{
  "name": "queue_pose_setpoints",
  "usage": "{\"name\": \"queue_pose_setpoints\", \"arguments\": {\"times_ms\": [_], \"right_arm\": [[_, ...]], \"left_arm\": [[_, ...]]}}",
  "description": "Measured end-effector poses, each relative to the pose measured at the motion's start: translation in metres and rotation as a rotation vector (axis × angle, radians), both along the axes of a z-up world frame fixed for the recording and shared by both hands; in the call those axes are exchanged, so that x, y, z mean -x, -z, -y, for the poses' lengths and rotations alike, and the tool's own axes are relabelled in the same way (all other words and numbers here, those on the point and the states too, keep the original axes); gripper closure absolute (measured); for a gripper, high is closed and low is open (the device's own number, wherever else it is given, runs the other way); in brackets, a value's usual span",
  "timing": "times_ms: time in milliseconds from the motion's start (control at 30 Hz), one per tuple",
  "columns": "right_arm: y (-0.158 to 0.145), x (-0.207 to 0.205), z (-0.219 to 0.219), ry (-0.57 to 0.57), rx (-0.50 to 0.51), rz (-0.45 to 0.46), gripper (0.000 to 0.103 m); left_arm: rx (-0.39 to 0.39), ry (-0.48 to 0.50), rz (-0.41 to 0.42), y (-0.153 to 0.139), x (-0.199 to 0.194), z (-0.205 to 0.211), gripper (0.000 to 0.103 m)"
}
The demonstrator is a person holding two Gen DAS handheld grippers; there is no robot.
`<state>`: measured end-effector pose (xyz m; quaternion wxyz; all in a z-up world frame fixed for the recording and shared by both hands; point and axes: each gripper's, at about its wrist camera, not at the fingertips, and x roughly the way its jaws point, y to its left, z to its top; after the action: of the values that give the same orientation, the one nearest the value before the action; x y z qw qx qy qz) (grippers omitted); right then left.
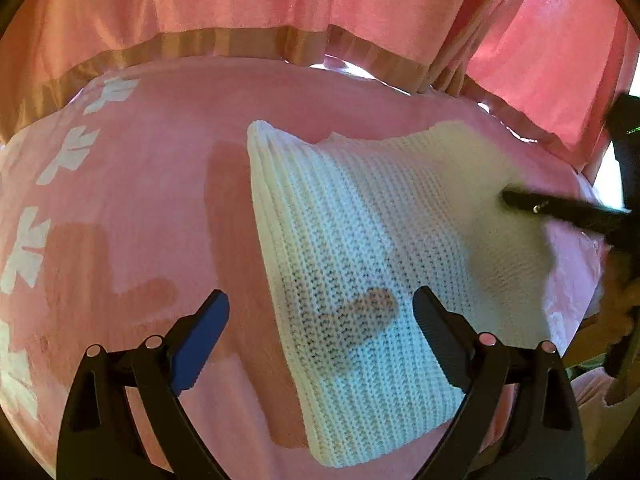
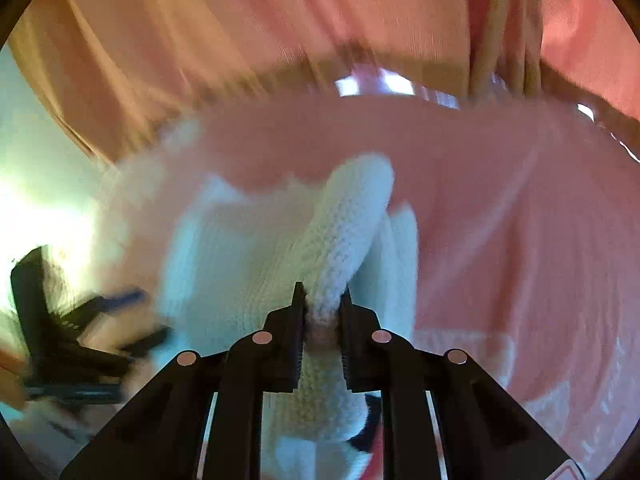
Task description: Fold small clothes
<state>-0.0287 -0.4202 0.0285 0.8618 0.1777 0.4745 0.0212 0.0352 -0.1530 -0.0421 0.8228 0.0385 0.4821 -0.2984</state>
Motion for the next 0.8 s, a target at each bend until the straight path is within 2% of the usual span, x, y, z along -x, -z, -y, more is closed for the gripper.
{"name": "queue_pose_setpoints", "arguments": {"times_ms": [33, 133, 167, 200, 267, 300, 367, 467, 600, 700, 800], "right_arm": [[0.002, 0.001, 0.006, 0.013, -0.005, 0.0, 0.088], [0.063, -0.006, 0.021, 0.024, 0.056, -0.217, 0.084], [0.072, -0.003, 0.023, 0.032, 0.026, -0.224, 0.08], [0.066, 0.0, 0.023, 0.03, 0.016, -0.198, 0.077], [0.042, 0.011, 0.022, 0.031, 0.018, -0.114, 0.063], [0.038, 0.016, 0.023, 0.043, 0.022, -0.092, 0.051], [0.034, 0.03, 0.025, 0.042, 0.004, -0.074, 0.049], [0.048, 0.042, 0.025, 0.048, -0.036, -0.112, 0.044], [0.071, 0.043, 0.027, 0.052, -0.093, -0.168, 0.044], [0.084, 0.041, 0.029, 0.067, -0.143, -0.185, 0.036], [0.096, 0.038, 0.032, 0.066, -0.201, -0.205, 0.034]], "left_arm": [[0.001, -0.003, -0.002, 0.0, -0.002, 0.0, 0.012], [-0.006, -0.002, -0.013, 0.004, -0.007, 0.004, 0.012], [-0.011, 0.0, -0.017, 0.005, -0.007, 0.006, 0.012], [-0.015, 0.002, -0.018, 0.007, -0.007, 0.007, 0.012], [-0.015, 0.009, -0.018, 0.008, -0.006, 0.009, 0.012], [-0.016, 0.012, -0.014, 0.008, -0.005, 0.009, 0.012], [-0.012, 0.013, -0.008, 0.009, -0.004, 0.01, 0.012], [0.014, 0.007, -0.031, 0.012, -0.005, 0.009, 0.012], [0.067, -0.014, -0.079, 0.019, -0.008, 0.009, 0.012], [0.079, -0.025, -0.103, 0.025, -0.012, 0.011, 0.012], [0.097, -0.042, -0.133, 0.034, -0.017, 0.012, 0.01]]}}
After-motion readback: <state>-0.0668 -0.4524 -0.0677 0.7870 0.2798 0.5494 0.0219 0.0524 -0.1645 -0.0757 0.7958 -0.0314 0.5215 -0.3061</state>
